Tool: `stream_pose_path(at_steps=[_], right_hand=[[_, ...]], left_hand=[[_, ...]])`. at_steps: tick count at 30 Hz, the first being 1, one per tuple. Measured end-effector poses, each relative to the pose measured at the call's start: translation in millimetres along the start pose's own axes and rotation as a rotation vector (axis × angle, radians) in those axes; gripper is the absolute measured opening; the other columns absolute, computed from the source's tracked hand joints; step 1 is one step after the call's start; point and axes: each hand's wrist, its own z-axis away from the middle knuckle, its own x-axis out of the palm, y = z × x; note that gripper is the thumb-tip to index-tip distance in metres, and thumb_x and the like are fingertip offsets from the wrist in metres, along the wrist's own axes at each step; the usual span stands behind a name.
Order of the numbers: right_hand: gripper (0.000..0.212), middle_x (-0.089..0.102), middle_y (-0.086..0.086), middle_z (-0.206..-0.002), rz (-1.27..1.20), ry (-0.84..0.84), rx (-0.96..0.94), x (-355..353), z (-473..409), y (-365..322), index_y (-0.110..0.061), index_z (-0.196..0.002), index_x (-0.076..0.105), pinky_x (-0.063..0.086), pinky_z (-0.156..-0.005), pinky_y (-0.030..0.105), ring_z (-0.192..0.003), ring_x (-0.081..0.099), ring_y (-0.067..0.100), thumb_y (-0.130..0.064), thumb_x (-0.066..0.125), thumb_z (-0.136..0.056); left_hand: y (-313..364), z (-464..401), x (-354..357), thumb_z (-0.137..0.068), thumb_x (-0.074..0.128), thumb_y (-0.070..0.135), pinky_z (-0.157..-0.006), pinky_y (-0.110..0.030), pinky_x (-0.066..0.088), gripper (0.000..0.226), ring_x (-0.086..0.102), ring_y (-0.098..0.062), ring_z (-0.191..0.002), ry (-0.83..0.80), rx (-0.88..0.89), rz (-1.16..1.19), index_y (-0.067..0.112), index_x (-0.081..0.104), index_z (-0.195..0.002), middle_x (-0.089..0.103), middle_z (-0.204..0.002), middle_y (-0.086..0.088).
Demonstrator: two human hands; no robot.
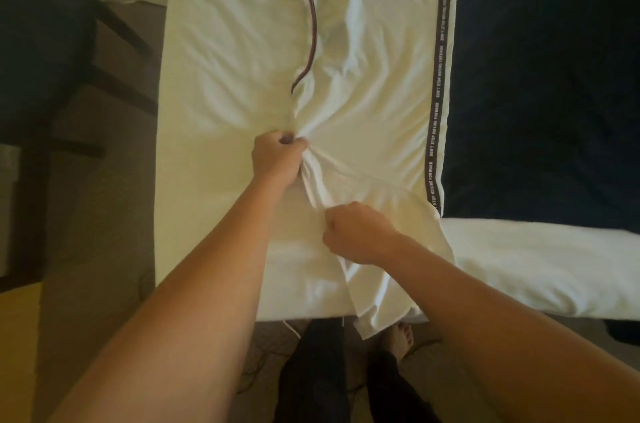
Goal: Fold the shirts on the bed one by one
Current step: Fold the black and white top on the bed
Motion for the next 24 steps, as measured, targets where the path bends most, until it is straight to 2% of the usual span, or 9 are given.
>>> stream_pose_path(at_steps=[3,6,8,10,13,16,18,20,24], right_hand=[[0.023,0.066,0.003,-0.093,-0.075,-0.126,-0.031,-31.5,-8.8,4.5,-0.017,-0.087,0.065,0.053,-0.078,0.035,-0.083,0.064,0.022,-0.038,0.058,-0.092],[0.028,0.066,0.001,-0.075,-0.383,0.064,-0.03,-85.2,-25.3,0.4,-0.019,-0.074,0.062,0.051,-0.061,0.031,-0.06,0.06,0.015,-0.04,0.065,-0.091],[0.02,0.065,-0.001,-0.081,-0.366,0.27,-0.039,-124.0,-43.1,-4.3,-0.019,-0.082,0.065,0.053,-0.066,0.035,-0.069,0.062,0.017,-0.036,0.064,-0.092],[0.014,0.066,-0.001,-0.088,-0.302,0.399,-0.031,-160.4,-64.5,-8.6,-0.019,-0.093,0.067,0.053,-0.07,0.036,-0.079,0.064,0.021,-0.031,0.059,-0.093],[0.027,0.067,0.002,-0.102,-0.213,0.486,-0.014,-209.7,-102.5,-10.3,-0.022,-0.117,0.063,0.053,-0.077,0.035,-0.09,0.064,0.025,-0.021,0.05,-0.094],[0.048,0.061,0.004,-0.129,-0.015,0.517,-0.036,-246.6,-144.5,-10.5,-0.028,-0.142,0.048,0.051,-0.09,0.038,-0.113,0.061,0.03,-0.016,0.043,-0.095],[0.052,0.054,0.004,-0.138,0.068,0.497,-0.028,-265.3,-169.3,-15.2,-0.032,-0.148,0.038,0.049,-0.096,0.043,-0.119,0.057,0.032,-0.017,0.041,-0.098],[0.047,0.054,0.006,-0.134,0.209,0.482,-0.008,-277.8,-190.5,-19.6,-0.031,-0.146,0.037,0.05,-0.093,0.046,-0.116,0.058,0.035,-0.021,0.039,-0.101],[0.023,0.06,0.011,-0.116,0.425,0.516,0.002,-298.0,-218.1,-35.5,-0.017,-0.121,0.057,0.05,-0.083,0.042,-0.105,0.061,0.037,-0.022,0.049,-0.1]], left_hand=[[4.0,-3.7,-12.5,-0.087,0.07,0.025,-0.045,-0.026,0.044,0.018,0.069,-0.022,-0.051,-0.076,-0.104,0.119,0.007,0.071,-0.084,0.072,-0.07,-0.011],[18.6,-20.3,-21.5,-0.085,0.067,0.032,-0.044,-0.024,0.045,0.031,0.071,-0.025,-0.055,-0.101,-0.115,0.151,0.002,0.074,-0.085,0.075,-0.076,-0.016],[30.9,-37.1,-23.9,-0.082,0.064,0.042,-0.051,-0.028,0.052,0.038,0.073,-0.029,-0.063,-0.123,-0.077,0.154,0.006,0.075,-0.079,0.075,-0.077,-0.016],[41.9,-53.3,-22.4,-0.072,0.065,0.059,-0.065,-0.042,0.061,0.053,0.073,-0.033,-0.069,-0.135,-0.044,0.133,0.007,0.072,-0.074,0.075,-0.076,-0.015],[50.7,-72.0,-17.6,-0.061,0.075,0.063,-0.067,-0.051,0.061,0.069,0.069,-0.032,-0.065,-0.137,-0.008,0.233,-0.002,0.072,-0.085,0.072,-0.079,-0.023],[46.6,-87.2,-14.9,-0.07,0.083,0.05,-0.072,-0.054,0.063,0.054,0.071,-0.043,-0.077,-0.212,-0.029,0.275,0.0,0.074,-0.088,0.073,-0.085,-0.025],[38.4,-93.3,-11.9,-0.075,0.088,0.033,-0.065,-0.037,0.062,0.03,0.068,-0.028,-0.066,-0.24,-0.049,0.306,0.008,0.074,-0.083,0.07,-0.072,-0.011],[31.2,-97.9,-9.8,-0.067,0.091,0.028,-0.058,-0.029,0.053,0.027,0.058,-0.015,-0.059,-0.262,-0.031,0.337,0.015,0.072,-0.08,0.062,-0.065,-0.002],[26.9,-101.7,-17.8,-0.073,0.087,0.019,-0.062,-0.035,0.055,0.02,0.055,-0.014,-0.058,-0.337,-0.007,0.356,0.014,0.069,-0.079,0.056,-0.06,0.004]])
